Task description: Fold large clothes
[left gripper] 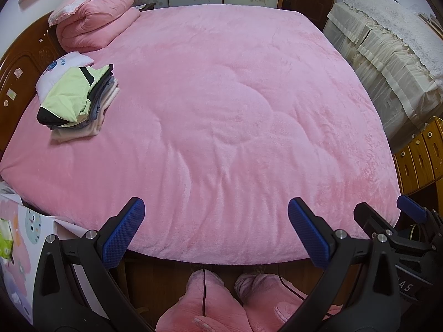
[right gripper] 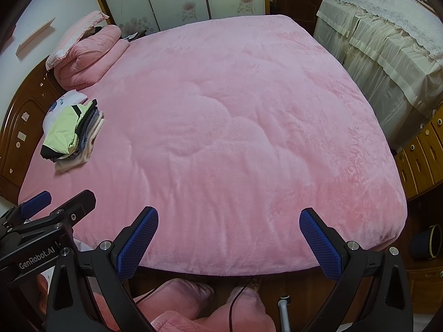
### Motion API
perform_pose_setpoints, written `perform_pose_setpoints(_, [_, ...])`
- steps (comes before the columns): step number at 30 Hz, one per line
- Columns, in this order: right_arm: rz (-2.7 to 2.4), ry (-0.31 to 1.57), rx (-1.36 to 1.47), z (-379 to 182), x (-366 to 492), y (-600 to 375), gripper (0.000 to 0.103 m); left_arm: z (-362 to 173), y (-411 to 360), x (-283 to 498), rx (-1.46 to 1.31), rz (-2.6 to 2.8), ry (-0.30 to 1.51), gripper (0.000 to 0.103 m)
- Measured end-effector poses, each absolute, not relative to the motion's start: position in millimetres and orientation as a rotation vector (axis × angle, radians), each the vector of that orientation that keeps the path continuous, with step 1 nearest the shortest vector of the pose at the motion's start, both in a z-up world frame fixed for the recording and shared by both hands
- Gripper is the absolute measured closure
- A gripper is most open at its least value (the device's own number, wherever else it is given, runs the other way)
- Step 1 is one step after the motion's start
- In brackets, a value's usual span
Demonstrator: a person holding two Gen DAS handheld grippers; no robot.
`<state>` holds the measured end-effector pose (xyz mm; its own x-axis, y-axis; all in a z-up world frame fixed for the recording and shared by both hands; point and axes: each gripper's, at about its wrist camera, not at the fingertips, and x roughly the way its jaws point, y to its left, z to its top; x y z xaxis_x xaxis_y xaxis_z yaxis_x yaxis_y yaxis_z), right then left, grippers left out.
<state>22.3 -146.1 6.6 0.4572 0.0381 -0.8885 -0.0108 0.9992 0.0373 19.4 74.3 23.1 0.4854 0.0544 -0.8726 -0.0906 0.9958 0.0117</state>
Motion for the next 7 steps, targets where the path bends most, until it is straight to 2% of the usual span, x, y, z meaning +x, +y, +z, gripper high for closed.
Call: perform_pose_setpoints(7, [0.028,1.097,0.031,6.0,19.2,-147.7,0.0,22.6,75.4,20.0,-0.035,0.088,1.059,0.0])
